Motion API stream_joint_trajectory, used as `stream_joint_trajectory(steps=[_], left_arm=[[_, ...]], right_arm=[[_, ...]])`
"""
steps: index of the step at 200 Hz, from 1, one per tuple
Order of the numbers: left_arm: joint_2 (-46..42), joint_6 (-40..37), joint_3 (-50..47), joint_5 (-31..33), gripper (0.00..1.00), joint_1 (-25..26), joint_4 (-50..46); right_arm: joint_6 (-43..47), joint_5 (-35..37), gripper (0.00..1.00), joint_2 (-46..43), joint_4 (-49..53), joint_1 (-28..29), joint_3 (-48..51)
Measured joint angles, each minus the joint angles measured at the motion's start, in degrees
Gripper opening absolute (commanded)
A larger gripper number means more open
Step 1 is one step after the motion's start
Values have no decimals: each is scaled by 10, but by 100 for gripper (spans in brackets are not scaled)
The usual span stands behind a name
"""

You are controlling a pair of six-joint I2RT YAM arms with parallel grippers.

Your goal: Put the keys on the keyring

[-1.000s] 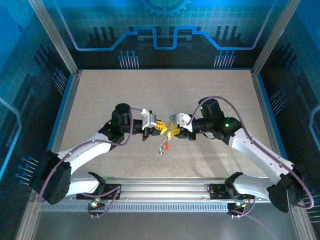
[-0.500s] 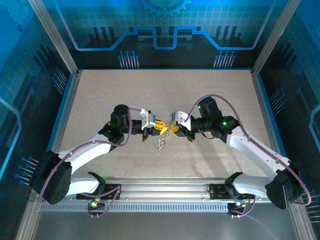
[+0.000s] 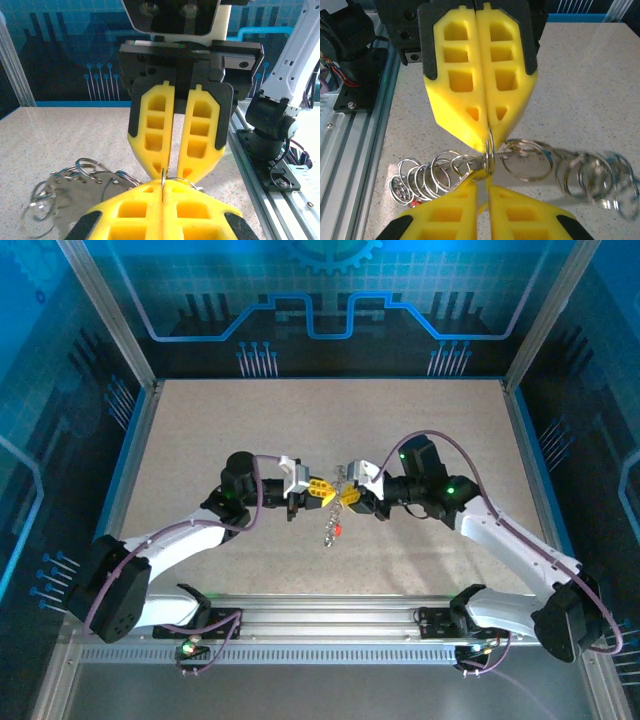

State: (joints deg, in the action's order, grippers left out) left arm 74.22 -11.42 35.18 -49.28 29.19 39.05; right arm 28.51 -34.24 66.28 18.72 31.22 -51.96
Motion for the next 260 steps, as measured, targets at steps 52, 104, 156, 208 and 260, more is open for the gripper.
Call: stream_joint_trajectory(steps=[52,104,156,208,260], left_arm=[[0,13,-6,1,0,0,14],[0,24,-6,1,0,0,24],[0,28,-6,1,0,0,35],[2,41,-7,1,0,0,49],[11,55,-10,1,0,0,68]], right_arm=[[7,11,20,-36,-5,-17,6],[13,-15,22,-36,-19,-16,6],[13,-18,21,-5,-23,-7,5],[13,-21,18,2,-29,1,5],[13,-20,22,0,-34,2,5]])
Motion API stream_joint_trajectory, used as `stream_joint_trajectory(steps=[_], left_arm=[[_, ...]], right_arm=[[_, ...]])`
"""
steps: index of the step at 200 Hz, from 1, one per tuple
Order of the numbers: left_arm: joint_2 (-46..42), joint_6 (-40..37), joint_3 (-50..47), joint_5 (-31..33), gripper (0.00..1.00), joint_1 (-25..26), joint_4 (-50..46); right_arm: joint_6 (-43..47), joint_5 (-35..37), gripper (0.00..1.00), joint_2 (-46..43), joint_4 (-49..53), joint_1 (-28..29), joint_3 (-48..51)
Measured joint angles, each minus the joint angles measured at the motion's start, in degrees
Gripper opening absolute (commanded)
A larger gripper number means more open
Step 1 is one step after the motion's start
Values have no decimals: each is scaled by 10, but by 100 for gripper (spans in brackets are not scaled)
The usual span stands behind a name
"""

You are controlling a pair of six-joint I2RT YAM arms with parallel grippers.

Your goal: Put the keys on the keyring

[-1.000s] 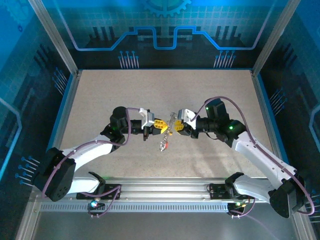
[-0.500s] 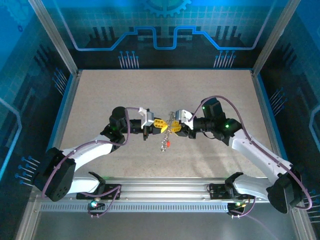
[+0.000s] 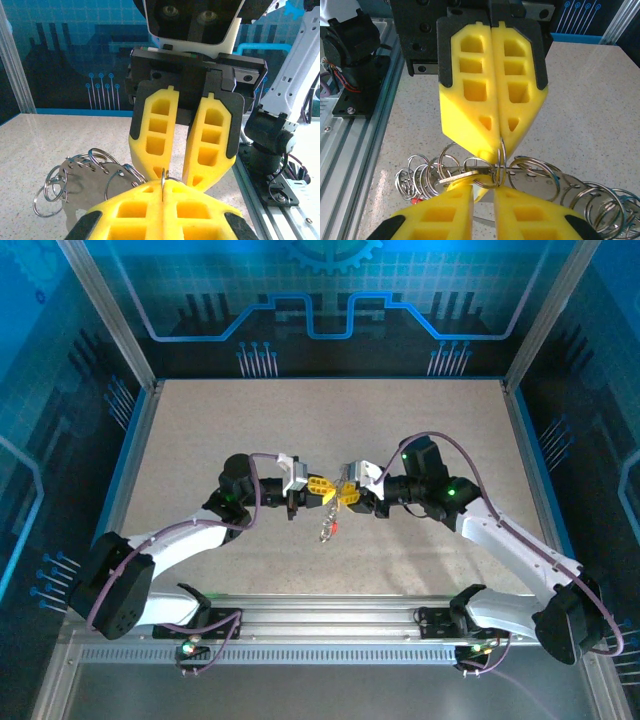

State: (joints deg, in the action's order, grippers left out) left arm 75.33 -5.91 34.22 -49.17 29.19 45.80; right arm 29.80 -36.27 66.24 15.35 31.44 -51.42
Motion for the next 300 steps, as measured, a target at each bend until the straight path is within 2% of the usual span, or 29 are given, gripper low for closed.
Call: stream_joint_trajectory(steps=[57,100,182,201,222,254,281,300], left_arm=[[1,0,-6,0,0,0,8],[1,0,-6,5,0,0,8],[1,1,-6,18,0,0,9],[1,1,-6,18,0,0,9],[1,5,-6,18,0,0,10],[1,15,-6,18,0,0,16],[1,24,-7,20,0,0,32],[7,33,-8,21,0,0,47]], right_arm=[[0,-8,33,-12,4,-12,0],[-6,-24,35,-17,20,-29,0],[-42,-35,35,-9,9,-20,0],[-44,-28,31,0,8,-14,0],[-45,-16,20,7,8,-9,0],[-46,0,14,8,5,-9,0],[-47,12,0,8,0,-9,0],[-47,18,0,8,-2,-7,0]])
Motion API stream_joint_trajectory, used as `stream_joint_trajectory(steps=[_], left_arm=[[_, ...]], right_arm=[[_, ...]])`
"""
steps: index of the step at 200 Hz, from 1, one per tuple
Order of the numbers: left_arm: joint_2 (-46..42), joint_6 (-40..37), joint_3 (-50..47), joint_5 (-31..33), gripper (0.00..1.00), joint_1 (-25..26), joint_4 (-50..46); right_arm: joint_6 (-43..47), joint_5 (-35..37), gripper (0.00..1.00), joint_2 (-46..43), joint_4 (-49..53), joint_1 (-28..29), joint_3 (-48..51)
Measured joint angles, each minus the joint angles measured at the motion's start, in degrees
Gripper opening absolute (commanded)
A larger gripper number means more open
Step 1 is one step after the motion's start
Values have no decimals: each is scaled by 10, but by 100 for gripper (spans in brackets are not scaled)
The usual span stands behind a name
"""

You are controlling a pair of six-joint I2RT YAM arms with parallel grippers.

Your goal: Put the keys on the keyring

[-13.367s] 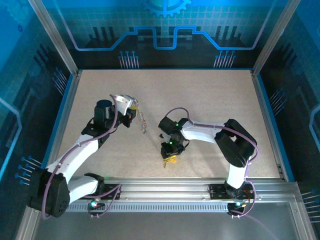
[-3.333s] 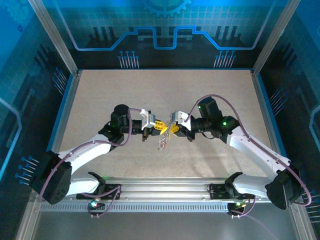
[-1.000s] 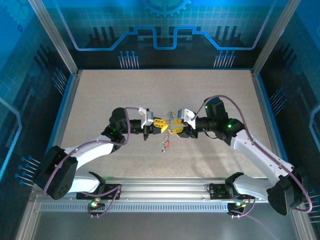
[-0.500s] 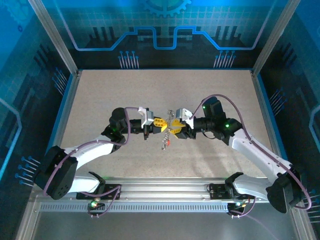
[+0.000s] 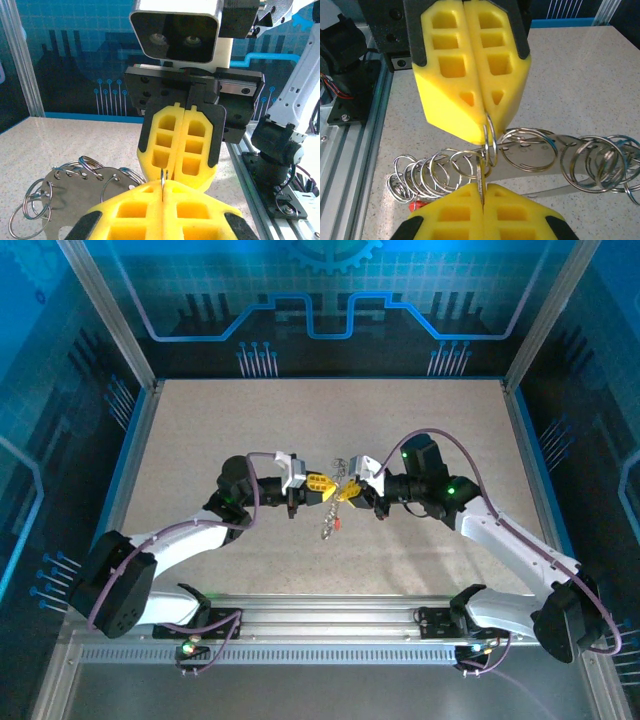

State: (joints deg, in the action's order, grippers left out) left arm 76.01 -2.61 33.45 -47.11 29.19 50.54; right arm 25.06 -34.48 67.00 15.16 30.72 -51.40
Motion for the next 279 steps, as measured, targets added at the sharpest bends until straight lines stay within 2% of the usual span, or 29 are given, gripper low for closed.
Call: stream_joint_trajectory(steps=[92,116,132,141,220,279], left_arm=[[27,39,-10,3,0,0,54],[30,43,-10,3,0,0,63],[31,43,-10,3,0,0,74],[31,45,-10,3,0,0,79],[33,47,-10,3,0,0,89],[37,47,-10,2,0,0,89]], right_arm=[[4,17,0,-1,-16,0,21],[3,17,8,-3,-23,0,23],[1,22,23,-7,-27,0,23],[-6,26,27,-9,-29,0,23],[0,20,29,-60,-46,-12,42],[-2,3,30,-65,-73,-13,42]])
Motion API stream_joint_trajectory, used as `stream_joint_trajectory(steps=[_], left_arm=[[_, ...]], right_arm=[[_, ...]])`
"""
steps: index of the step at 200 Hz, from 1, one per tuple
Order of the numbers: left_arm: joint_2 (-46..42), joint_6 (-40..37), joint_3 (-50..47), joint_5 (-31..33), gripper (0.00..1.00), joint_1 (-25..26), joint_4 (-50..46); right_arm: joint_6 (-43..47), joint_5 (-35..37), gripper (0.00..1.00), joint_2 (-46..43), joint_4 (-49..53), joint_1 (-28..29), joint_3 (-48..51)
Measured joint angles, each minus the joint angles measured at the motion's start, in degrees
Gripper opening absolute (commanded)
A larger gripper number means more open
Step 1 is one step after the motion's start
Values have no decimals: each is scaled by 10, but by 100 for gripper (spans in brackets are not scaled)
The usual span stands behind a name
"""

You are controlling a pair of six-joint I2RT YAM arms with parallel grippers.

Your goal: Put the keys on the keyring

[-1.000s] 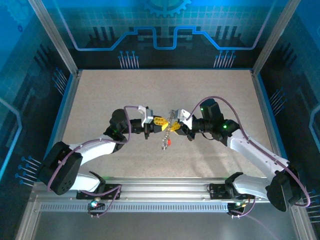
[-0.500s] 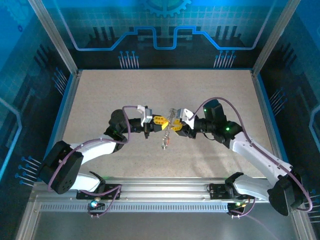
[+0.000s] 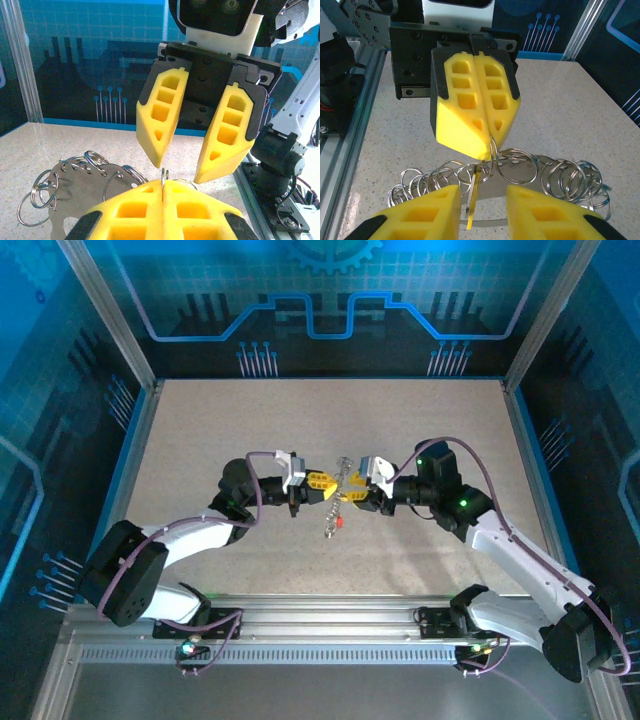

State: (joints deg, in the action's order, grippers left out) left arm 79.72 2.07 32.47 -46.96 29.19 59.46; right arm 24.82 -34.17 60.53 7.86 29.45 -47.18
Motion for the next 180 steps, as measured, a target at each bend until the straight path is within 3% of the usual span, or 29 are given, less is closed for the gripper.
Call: stream_joint_trajectory(steps=[78,142,180], left_arm=[[0,0,0,0,0,2,0],[12,13,0,-1,0,8,23],[30,26,0,0,0,7,58]], right_arm=[[-16,-16,18,25,-26,0,0],[-24,-23,17,37,-37,7,0],[-37,-20,5,40,-45,6,0]])
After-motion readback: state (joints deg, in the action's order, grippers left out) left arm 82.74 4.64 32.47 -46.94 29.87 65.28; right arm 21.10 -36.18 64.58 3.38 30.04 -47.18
